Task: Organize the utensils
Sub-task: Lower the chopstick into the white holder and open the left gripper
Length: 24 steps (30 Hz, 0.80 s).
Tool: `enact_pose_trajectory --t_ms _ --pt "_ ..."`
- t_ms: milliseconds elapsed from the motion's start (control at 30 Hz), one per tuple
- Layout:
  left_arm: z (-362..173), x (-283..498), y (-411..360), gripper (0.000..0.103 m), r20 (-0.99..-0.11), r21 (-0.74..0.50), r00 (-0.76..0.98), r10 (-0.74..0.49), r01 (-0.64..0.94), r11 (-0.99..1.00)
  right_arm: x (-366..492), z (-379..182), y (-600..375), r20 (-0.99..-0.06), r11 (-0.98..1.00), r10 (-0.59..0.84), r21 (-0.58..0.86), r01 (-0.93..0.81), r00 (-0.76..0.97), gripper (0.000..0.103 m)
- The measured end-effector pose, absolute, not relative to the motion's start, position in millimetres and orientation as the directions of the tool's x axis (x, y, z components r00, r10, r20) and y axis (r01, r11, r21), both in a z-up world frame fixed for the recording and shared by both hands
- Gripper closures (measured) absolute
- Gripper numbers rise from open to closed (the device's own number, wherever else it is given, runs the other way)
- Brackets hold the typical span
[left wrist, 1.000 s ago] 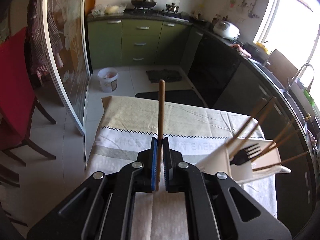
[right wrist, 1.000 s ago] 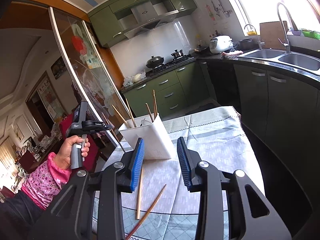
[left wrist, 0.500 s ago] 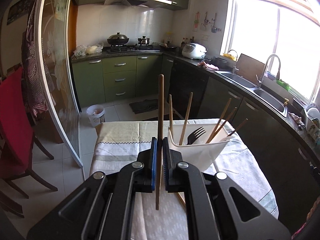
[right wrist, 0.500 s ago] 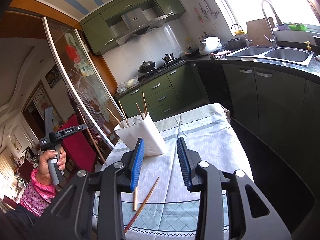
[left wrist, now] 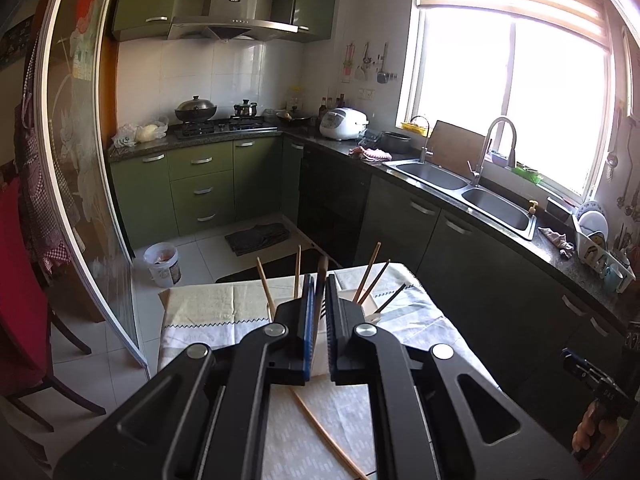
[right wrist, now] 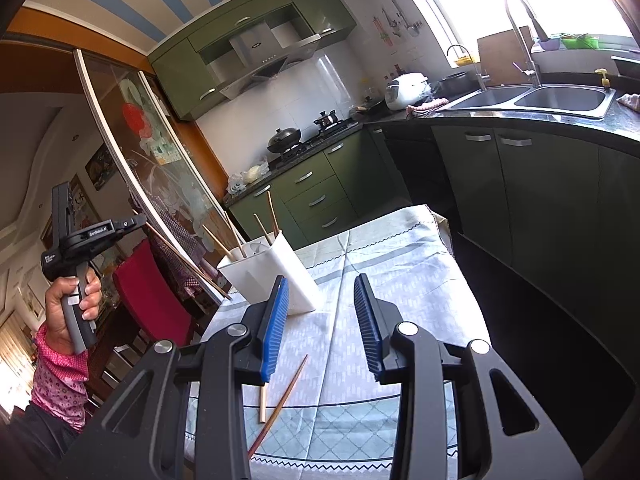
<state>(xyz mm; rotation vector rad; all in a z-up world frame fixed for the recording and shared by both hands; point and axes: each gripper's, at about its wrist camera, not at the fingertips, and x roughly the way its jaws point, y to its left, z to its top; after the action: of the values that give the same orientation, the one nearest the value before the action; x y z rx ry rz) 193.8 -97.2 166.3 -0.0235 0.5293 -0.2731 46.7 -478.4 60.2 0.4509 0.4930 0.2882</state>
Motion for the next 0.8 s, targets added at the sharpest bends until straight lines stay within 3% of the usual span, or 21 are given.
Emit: enact_pose_trajectory --t_ms 300,567,800 --pt "173.2 218.3 -119.7 0.098 -0.516 -0.086 0.810 -0.278 0.275 0.958 47.2 54.5 -487.1 -0.389 0.862 0.365 0.485 -0.149 0.846 0.069" --pt "115.4 219.0 -104.8 0.098 -0.629 -0.116 0.717 -0.301 0.296 0.948 67.9 35.7 -468.6 -0.442 0.855 0.414 0.489 -0.173 0.796 0.068" --pt "65.8 195.5 -91.5 0.098 -0.618 -0.116 0.715 -0.327 0.329 0.937 74.9 33.1 -452.2 -0.467 0.861 0.426 0.472 -0.189 0.775 0.068"
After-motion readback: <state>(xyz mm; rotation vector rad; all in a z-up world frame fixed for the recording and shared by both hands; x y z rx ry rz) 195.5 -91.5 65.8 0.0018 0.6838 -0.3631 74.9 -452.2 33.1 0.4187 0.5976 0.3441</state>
